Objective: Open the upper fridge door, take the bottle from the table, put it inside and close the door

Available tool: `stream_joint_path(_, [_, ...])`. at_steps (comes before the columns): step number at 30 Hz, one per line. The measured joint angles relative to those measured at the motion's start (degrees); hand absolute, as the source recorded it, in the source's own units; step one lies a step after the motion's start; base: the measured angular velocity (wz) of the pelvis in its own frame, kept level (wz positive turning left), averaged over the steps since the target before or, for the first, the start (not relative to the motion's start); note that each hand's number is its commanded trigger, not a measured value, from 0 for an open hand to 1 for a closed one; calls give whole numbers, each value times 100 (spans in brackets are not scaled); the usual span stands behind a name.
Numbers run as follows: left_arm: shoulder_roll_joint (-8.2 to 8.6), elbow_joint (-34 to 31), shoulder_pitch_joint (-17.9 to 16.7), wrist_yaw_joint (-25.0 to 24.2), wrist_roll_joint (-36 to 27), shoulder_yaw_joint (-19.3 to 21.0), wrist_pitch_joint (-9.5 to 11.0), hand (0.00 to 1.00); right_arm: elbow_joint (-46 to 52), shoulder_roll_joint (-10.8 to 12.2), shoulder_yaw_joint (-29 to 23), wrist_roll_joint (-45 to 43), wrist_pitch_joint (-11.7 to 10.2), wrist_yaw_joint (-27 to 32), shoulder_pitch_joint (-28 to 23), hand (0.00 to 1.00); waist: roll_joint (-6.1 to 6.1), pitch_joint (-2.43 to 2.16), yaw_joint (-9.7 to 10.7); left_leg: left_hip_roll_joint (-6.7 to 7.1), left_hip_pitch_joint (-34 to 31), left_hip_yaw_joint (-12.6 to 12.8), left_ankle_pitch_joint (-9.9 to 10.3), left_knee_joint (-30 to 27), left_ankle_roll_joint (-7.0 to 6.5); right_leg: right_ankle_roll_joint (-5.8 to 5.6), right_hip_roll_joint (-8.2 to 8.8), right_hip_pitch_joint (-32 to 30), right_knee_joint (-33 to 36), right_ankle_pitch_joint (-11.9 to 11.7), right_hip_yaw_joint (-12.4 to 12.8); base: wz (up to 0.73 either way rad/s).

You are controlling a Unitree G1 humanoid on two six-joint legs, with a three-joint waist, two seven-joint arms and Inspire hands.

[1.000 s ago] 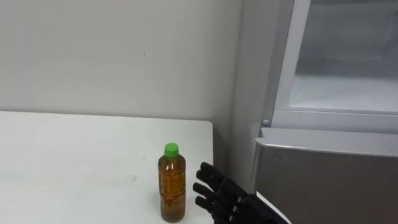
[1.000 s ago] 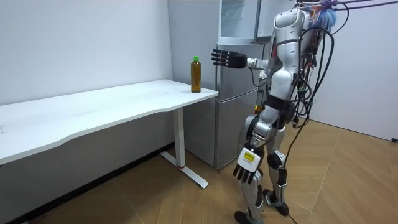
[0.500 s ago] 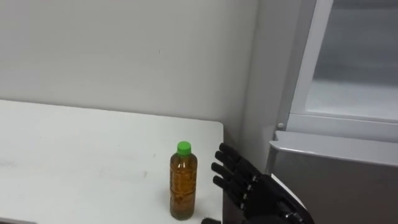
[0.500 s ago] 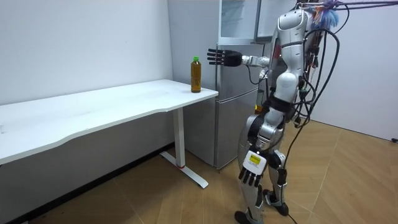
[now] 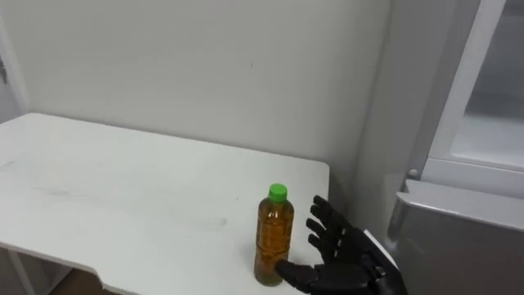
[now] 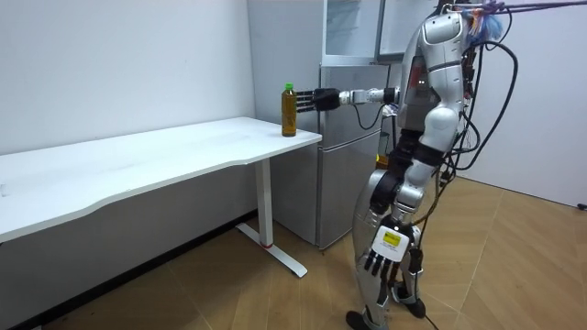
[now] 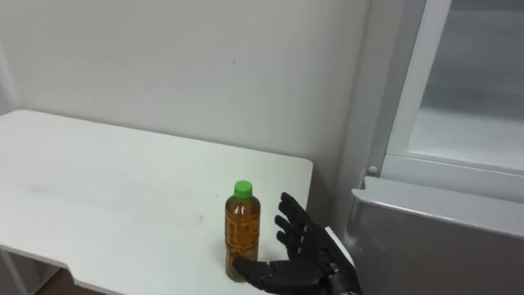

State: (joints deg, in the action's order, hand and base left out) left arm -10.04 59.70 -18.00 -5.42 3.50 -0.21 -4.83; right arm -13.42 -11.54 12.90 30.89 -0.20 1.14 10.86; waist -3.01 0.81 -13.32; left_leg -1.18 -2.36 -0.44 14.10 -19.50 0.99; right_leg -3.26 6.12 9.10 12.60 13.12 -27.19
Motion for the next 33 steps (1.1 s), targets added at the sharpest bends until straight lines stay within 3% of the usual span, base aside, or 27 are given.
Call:
stream_joint_path(7, [21,-27,-59,19,-4,-3,-104,0,-777,43,68,15,-8,632,431,0,6,4,-179,5,-57,-68,-45,10,10,-1,5,-4,5,1,-147,10])
stream_joint_path(13, [52,-68,-66,23,-5,-15,-162,0,-1292,41,177,-5,-15,1076,564,0,-14,-5,-304,95,-90,-217,-102,17,-8,-16,61,8,9,10,-260,12])
stream_joint_path(15, [51,-114,-73,30,-6,-13,-192,0,-1474,48,184,-3,-15,1231,613,0,-31,11,-381,119,-95,-224,-111,18,-23,-18,83,4,11,11,-269,2])
stream_joint_path(18, [46,-175,-83,117,-37,-15,-225,0,-1536,82,184,-5,-15,1526,615,0,-94,51,-441,136,-118,-294,-114,13,-23,-19,80,4,13,12,-295,6])
stream_joint_path(25, [58,-275,-176,270,-72,-133,-276,0,-1535,112,331,-289,-18,2210,618,0,-114,34,-462,192,-192,-459,-167,3,-20,-30,89,21,11,19,-454,13])
stream_joint_path(33, [66,-607,-356,373,-64,-116,-360,0,-1676,202,406,-762,-18,2707,619,0,-81,39,-653,219,-260,-566,-214,8,-7,-31,86,0,11,20,-555,6])
